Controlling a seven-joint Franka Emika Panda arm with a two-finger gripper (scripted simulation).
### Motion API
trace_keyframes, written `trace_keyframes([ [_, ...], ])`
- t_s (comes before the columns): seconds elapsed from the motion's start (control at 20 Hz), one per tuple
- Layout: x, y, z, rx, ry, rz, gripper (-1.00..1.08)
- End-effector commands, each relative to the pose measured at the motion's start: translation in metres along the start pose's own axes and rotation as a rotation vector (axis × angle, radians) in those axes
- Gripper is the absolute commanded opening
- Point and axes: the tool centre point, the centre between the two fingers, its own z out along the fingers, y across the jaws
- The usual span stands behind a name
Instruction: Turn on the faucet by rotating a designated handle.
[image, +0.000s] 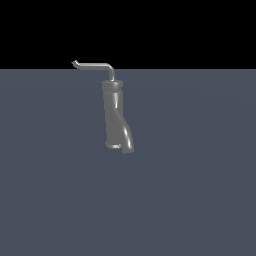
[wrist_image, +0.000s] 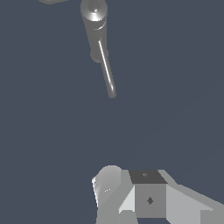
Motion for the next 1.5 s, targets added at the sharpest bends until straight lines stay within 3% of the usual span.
trace_keyframes([
  [0.0, 0.000, 0.000, 0.000, 0.000, 0.000, 0.000, -1.00],
  [0.85, 0.008, -0.015, -0.012, -0.018, 0.017, -0.006, -1.00],
  [1.45, 0.046, -0.026, -0.011, 0.011, 0.018, 0.132, -1.00],
])
